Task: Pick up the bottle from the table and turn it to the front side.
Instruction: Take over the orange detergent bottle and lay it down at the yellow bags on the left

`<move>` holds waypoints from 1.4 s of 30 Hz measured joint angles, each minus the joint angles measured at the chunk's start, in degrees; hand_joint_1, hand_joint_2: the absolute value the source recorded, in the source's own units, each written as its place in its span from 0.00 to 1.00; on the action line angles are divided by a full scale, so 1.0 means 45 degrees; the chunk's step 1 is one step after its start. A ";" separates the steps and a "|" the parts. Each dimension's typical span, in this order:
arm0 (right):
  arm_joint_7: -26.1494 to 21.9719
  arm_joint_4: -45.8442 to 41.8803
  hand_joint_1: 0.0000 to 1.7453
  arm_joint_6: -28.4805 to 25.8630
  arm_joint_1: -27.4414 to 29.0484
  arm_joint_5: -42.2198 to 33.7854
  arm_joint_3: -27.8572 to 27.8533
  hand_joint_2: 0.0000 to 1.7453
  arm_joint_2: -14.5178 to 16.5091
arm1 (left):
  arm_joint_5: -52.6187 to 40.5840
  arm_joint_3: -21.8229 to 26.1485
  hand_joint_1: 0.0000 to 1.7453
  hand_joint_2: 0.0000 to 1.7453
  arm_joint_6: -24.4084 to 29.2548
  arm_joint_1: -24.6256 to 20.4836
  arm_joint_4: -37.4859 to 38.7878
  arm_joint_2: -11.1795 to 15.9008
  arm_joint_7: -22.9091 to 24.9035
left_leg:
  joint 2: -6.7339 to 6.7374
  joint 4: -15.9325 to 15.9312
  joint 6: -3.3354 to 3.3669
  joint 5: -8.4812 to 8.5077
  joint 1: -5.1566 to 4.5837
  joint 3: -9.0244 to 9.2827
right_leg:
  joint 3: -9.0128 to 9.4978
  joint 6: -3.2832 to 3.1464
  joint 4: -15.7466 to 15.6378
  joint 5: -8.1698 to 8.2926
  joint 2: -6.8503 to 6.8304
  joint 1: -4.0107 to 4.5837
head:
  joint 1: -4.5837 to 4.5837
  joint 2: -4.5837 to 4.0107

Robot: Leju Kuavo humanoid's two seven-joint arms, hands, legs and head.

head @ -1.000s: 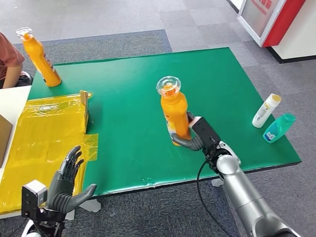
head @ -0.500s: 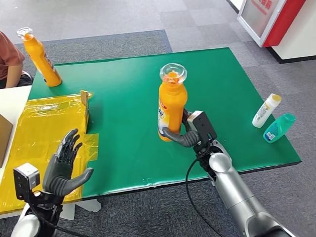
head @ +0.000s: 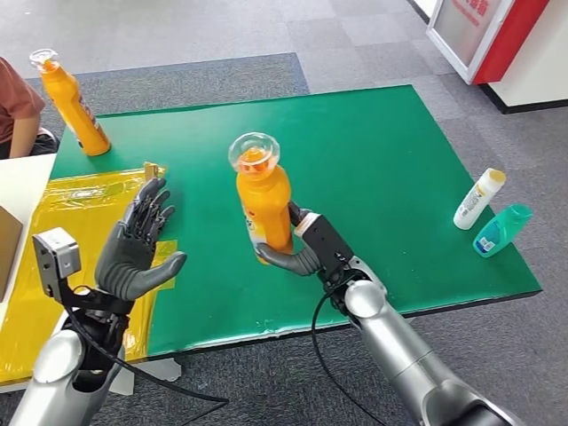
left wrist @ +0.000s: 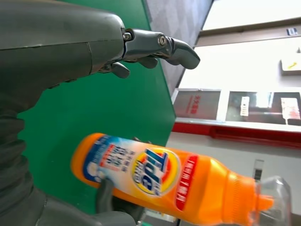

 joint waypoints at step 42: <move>0.0203 -0.0002 1.00 -0.0696 -0.1079 0.1242 0.1745 1.00 0.0306 | 0.0272 -0.2207 0.00 1.00 0.0492 -0.1843 0.0566 -0.0373 0.0802 | 0.0001 0.0000 0.0000 -0.0001 -0.0001 -0.0003 | -0.0005 0.0002 0.0000 0.0001 0.0001 -0.0001 | 0.0000 0.0000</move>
